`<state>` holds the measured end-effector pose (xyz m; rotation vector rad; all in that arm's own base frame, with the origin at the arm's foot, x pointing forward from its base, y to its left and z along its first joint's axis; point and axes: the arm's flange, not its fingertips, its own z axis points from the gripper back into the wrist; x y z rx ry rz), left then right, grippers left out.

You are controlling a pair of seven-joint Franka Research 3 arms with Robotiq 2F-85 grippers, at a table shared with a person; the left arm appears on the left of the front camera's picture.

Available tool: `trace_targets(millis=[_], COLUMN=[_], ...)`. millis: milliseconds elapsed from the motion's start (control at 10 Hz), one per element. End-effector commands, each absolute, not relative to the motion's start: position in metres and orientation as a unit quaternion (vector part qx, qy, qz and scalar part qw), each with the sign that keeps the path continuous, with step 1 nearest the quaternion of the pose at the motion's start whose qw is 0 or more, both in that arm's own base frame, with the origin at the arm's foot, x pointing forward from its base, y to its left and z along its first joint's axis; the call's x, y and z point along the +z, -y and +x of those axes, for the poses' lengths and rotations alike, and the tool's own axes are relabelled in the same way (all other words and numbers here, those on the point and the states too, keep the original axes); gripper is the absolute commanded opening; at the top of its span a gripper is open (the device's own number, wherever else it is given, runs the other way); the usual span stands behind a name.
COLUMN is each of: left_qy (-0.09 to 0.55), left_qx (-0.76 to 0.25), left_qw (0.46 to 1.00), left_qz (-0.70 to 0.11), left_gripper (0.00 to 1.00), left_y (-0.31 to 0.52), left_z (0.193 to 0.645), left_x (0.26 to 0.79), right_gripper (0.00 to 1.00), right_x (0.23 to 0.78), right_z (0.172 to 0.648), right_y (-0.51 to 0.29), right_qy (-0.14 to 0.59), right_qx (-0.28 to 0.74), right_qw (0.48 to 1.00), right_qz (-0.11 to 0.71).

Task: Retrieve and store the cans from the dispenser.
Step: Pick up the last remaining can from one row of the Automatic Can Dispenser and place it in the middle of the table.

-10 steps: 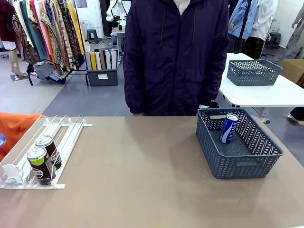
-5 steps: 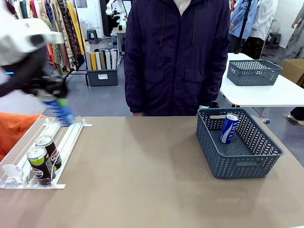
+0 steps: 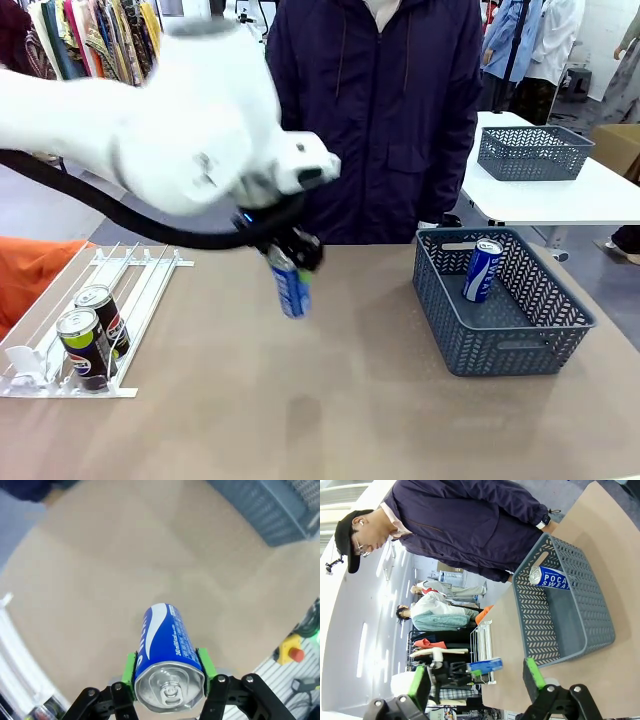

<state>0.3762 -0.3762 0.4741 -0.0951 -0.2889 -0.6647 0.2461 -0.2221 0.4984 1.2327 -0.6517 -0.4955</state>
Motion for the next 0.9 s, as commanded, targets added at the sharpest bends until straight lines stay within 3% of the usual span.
trace_targets(millis=[0, 600, 700, 800], left_qy=[0.127, 0.056, 0.060, 0.063], left_qx=[-0.331, -0.336, -0.337, -0.337], left_qw=[0.934, 0.940, 0.939, 0.939], left_qz=[-0.034, -0.034, -0.032, -0.031], left_gripper=[0.00, 0.00, 0.44, 1.00], left_y=[0.394, 0.408, 0.408, 0.408], left_z=[0.395, 0.405, 0.407, 0.407], left_x=[0.450, 0.406, 0.406, 0.406], right_gripper=[1.00, 1.00, 1.00, 1.00], right_x=[0.499, 0.499, 0.499, 0.499], right_z=[0.249, 0.249, 0.249, 0.249], right_y=[0.222, 0.222, 0.222, 0.222], right_qy=[0.312, 0.312, 0.312, 0.312], right_qx=[-0.216, -0.216, -0.216, -0.216], right_qw=[0.731, 0.731, 0.731, 0.731], right_qz=[0.567, 0.567, 0.567, 0.567])
